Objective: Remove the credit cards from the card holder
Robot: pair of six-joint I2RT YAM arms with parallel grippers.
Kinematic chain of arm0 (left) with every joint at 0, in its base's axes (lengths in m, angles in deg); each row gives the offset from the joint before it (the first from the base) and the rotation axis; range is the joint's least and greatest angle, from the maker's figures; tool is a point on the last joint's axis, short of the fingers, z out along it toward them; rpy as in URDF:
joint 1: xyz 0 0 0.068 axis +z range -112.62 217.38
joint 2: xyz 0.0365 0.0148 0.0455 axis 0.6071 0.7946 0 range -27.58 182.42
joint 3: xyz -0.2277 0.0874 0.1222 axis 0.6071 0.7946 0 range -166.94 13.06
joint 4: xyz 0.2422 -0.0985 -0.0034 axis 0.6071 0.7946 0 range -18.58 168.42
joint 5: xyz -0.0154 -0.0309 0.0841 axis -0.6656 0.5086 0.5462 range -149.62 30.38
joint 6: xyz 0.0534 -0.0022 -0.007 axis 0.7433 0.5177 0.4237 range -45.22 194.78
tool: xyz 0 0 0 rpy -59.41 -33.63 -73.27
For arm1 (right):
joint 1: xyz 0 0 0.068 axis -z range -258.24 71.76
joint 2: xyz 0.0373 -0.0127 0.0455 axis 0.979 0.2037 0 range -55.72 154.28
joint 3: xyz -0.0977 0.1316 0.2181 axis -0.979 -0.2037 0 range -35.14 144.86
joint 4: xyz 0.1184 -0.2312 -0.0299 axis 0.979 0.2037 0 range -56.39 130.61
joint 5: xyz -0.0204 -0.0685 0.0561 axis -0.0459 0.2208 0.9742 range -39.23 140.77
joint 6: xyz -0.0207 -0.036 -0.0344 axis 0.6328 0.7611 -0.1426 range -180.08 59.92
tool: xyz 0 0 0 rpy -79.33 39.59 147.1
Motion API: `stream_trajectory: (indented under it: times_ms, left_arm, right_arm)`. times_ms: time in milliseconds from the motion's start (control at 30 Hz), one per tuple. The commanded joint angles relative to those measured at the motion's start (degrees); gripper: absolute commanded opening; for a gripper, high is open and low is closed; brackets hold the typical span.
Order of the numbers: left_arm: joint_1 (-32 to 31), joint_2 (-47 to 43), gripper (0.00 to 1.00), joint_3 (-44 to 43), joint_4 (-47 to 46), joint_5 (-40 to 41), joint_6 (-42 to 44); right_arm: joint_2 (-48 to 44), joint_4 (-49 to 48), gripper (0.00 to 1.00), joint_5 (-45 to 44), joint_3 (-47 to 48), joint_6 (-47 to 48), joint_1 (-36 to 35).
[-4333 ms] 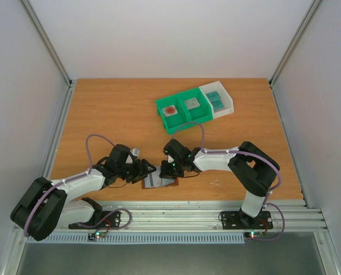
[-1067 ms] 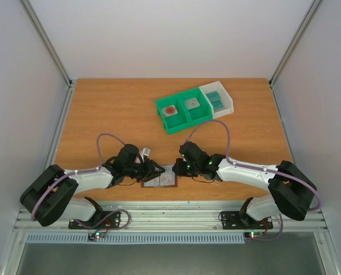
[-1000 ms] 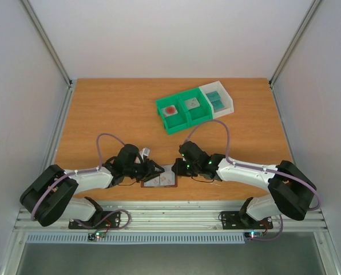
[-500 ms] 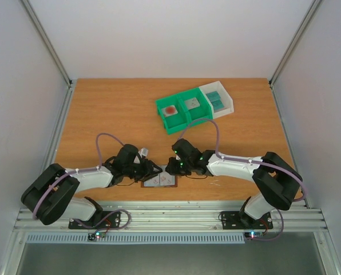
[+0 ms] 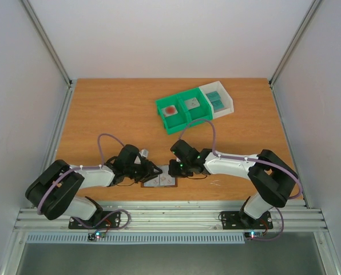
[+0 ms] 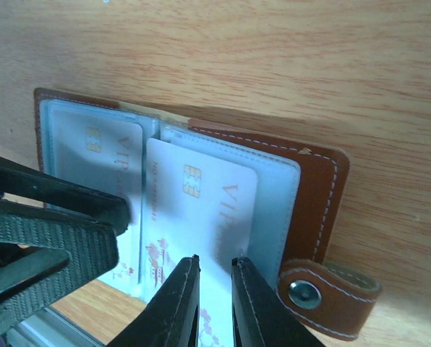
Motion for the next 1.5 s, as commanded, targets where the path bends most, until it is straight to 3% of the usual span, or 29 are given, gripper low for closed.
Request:
stream_trajectory:
  times_ms: [0,600,1133,1300,1467]
  left_arm:
    - [0.2,0.7,0.35,0.3,-2.8,0.4,1.2]
    - [0.1,0.8,0.35,0.7,-3.9,0.5,0.4]
    - [-0.8,4.0,0.29,0.7,-7.8,0.0,-0.9]
    - [-0.8,4.0,0.22,0.7,-8.0,-0.1,-1.0]
    - [-0.8,4.0,0.07,0.8,-8.0,0.1,-1.0]
  right_arm:
    - [0.6,2.9,0.15,-2.2,1.6,1.6,-0.4]
    - [3.0,2.6,0.06,-1.6,0.1,0.8,-0.4]
    - [3.1,0.6,0.04,-0.9,-2.0,-0.6,-0.4]
    - [3.0,0.5,0.04,-1.1,-2.1,-0.6,-0.4]
    - [3.1,0.5,0.04,-1.1,-2.1,-0.6,-0.4]
